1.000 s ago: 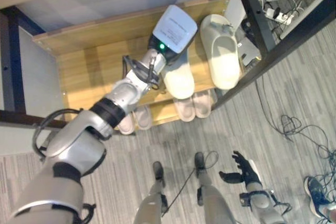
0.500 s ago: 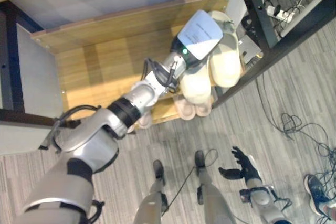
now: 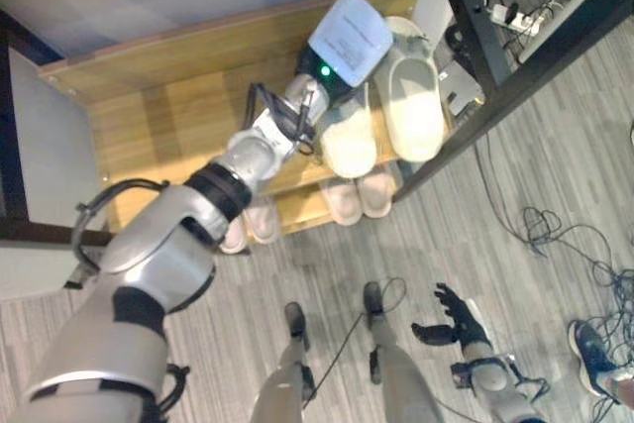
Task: Arrange the slippers neatly on the shoe rack.
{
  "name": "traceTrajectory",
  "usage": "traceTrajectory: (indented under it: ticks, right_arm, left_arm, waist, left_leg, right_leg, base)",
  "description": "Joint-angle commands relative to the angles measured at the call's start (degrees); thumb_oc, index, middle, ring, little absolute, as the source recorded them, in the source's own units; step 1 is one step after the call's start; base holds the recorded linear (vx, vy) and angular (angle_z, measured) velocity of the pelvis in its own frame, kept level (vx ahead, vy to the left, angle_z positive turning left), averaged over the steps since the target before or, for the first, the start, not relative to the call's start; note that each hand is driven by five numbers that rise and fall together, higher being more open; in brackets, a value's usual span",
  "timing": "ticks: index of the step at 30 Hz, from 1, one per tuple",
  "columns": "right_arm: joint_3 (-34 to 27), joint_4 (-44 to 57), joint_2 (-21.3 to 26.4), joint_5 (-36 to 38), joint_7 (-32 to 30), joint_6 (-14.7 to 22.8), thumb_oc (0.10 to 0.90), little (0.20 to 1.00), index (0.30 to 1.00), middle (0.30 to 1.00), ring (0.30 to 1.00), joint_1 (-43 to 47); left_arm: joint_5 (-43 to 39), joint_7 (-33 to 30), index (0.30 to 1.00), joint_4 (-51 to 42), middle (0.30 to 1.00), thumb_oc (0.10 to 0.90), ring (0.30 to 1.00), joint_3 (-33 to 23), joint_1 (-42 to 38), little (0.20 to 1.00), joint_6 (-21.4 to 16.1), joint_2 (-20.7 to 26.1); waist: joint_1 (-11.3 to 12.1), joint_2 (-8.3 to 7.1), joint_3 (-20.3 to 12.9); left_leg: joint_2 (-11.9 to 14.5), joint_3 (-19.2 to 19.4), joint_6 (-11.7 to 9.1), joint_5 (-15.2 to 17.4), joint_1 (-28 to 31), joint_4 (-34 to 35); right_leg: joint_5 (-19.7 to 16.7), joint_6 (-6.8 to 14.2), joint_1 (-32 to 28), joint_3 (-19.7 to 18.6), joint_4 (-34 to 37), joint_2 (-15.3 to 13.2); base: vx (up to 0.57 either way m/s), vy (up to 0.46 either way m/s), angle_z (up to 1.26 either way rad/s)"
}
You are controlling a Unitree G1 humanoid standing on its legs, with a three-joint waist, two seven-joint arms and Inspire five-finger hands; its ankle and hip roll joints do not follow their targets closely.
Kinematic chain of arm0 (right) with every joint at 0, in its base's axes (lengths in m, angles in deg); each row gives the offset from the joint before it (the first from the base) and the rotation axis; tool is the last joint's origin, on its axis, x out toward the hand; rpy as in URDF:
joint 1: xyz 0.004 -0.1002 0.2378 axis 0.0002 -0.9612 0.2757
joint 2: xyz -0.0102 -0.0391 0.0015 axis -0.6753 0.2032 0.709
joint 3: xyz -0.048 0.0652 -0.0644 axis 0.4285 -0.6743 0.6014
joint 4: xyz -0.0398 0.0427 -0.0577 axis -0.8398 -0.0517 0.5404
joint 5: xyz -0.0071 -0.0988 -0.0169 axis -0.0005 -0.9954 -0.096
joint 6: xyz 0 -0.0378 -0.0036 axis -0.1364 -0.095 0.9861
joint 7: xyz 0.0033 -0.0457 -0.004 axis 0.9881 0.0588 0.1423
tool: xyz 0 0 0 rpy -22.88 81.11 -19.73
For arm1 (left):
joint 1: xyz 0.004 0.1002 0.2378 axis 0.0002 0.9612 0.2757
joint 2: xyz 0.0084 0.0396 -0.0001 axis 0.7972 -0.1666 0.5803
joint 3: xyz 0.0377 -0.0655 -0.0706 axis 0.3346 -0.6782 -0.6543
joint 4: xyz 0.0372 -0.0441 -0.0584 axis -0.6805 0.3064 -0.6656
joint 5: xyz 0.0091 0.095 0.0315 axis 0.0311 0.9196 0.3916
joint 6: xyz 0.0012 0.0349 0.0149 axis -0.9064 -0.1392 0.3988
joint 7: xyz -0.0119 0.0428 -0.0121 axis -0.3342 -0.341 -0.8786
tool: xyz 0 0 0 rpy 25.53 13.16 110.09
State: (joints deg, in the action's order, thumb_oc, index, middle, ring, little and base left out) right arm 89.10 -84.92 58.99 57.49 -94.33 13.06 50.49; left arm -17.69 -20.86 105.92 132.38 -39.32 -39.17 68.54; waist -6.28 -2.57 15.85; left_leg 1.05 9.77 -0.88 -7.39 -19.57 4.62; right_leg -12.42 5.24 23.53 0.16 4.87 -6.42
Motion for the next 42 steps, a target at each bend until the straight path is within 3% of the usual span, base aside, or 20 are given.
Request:
traceTrajectory:
  ticks: [1,13,28,31,42]
  right_arm:
    - [-1.5,1.3,3.5,1.9,-0.5,2.9,0.8,0.9,0.9,0.9,0.9,0.0]
    - [-0.4,0.6,2.1,3.1,0.5,2.7,0.8,0.9,0.9,0.9,0.9,-1.2]
    - [0.0,-2.6,0.7,3.4,1.3,1.1,0.8,0.9,0.9,0.9,0.9,-0.7]
    - [-1.1,-2.8,0.0,3.8,1.2,1.0,0.8,0.9,0.9,0.9,0.9,-1.4]
    - [-1.8,-3.1,-0.7,4.0,0.7,0.4,0.8,0.9,0.9,0.9,0.9,-0.4]
  left_arm:
    - [0.3,-3.0,0.9,6.3,0.9,0.8,0.9,-3.8,-8.8,0.9,3.7,-1.5]
    - [-1.5,-6.0,0.9,2.4,0.9,0.8,0.9,-9.0,-2.0,0.9,3.8,-1.3]
    - [-6.5,-5.8,0.9,0.1,0.9,0.8,0.9,-11.5,-1.0,0.9,2.1,-1.5]
    - [-5.1,-4.7,0.9,-5.8,0.9,0.8,0.9,-12.9,1.3,0.9,1.5,0.2]
    - [-2.7,-2.7,0.9,-10.9,0.9,0.8,0.9,-14.3,5.3,0.9,0.6,2.7]
  waist:
    - [0.7,1.41,-0.8]
    - [1.1,0.9,-1.3]
    - [1.3,1.93,-2.7]
    - [1.8,2.35,-3.1]
    - [2.8,2.96,-3.6]
  left_leg:
    - [2.3,-6.8,-2.4,4.1,-1.1,0.4]
    - [2.9,-6.7,-2.4,4.5,0.8,0.4]
    - [2.9,-6.2,-2.5,4.7,2.0,0.4]
    - [2.8,-6.2,-2.6,4.7,2.2,0.4]
    - [2.8,-6.4,-2.8,4.5,2.4,0.4]
  right_leg:
    - [8.8,6.1,-5.7,3.6,-1.2,-2.3]
    - [9.6,5.6,-7.0,3.5,-1.7,-1.8]
    - [10.1,5.2,-7.6,3.2,-2.1,-1.8]
    - [10.3,5.1,-7.9,3.4,-2.1,-1.7]
    - [10.2,5.0,-8.4,3.9,-1.6,-1.6]
  base:
    - [0.0,0.0,0.0]
    - [-0.01,-0.016,-0.02]
    - [0.0,-0.009,-0.01]
    - [0.0,-0.013,0.0]
    - [0.0,-0.003,0.0]
